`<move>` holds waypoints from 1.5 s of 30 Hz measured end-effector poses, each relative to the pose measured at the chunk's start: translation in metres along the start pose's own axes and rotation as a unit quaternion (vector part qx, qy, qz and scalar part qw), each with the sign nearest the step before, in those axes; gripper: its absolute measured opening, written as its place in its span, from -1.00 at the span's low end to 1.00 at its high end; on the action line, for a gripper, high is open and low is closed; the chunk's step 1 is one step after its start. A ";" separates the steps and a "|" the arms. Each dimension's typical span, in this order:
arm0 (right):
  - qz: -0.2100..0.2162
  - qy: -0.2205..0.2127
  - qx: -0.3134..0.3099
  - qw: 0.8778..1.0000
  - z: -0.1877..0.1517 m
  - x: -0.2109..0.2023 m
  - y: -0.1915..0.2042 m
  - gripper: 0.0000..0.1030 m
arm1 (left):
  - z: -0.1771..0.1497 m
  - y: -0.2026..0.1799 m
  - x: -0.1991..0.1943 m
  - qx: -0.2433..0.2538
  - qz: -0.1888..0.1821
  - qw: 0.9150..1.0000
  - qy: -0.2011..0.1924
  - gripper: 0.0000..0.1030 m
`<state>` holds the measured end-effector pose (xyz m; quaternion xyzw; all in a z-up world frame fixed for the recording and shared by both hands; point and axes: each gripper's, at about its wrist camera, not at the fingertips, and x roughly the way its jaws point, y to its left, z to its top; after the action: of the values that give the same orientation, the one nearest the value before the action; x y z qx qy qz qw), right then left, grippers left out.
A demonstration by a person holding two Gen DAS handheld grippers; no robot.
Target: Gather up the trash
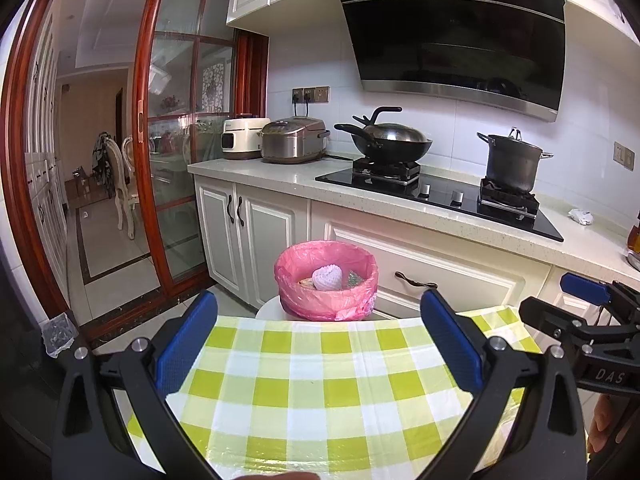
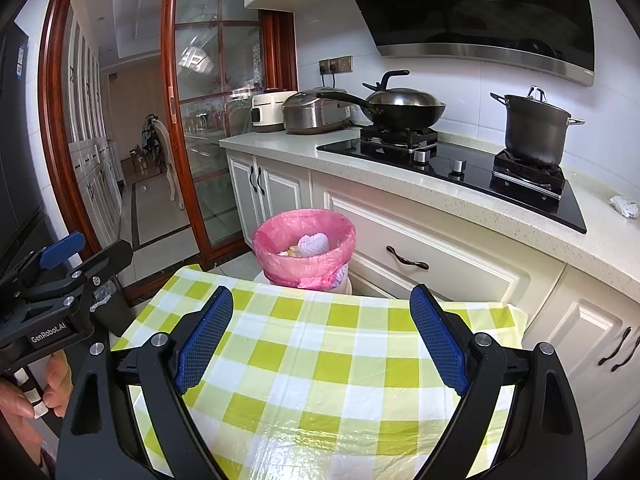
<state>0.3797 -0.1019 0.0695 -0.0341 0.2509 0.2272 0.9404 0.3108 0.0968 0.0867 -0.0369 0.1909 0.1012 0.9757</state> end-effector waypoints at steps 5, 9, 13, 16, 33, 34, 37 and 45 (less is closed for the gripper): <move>0.001 0.001 0.002 1.000 -0.002 0.000 0.000 0.65 | 0.000 0.000 0.000 -0.001 0.000 1.000 0.001 0.91; 0.002 0.001 0.002 1.000 -0.003 0.000 -0.001 0.65 | 0.000 0.000 0.000 0.000 0.001 1.000 0.003 0.91; 0.000 0.000 0.002 1.000 -0.003 0.000 -0.001 0.65 | -0.001 -0.001 0.000 0.001 0.001 1.000 0.003 0.91; 0.000 -0.002 0.003 1.000 -0.002 0.000 -0.001 0.65 | -0.001 -0.001 0.000 0.000 0.000 1.000 0.002 0.91; 0.003 -0.013 0.011 1.000 -0.003 -0.005 -0.009 0.65 | -0.006 -0.007 0.000 0.002 -0.007 1.000 0.001 0.91; 0.003 -0.014 0.012 1.000 -0.003 -0.005 -0.010 0.65 | -0.006 -0.007 0.000 0.003 -0.008 1.000 0.001 0.91; 0.003 -0.015 0.013 1.000 -0.003 -0.005 -0.011 0.65 | -0.006 -0.009 0.000 0.008 -0.009 1.000 0.002 0.91; 0.003 -0.014 0.013 1.000 -0.003 -0.004 -0.011 0.65 | -0.008 -0.011 0.001 0.016 -0.014 1.000 0.004 0.91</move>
<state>0.3799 -0.1143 0.0686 -0.0181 0.2404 0.2272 0.9435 0.3110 0.0848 0.0795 -0.0244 0.1958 0.0841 0.9767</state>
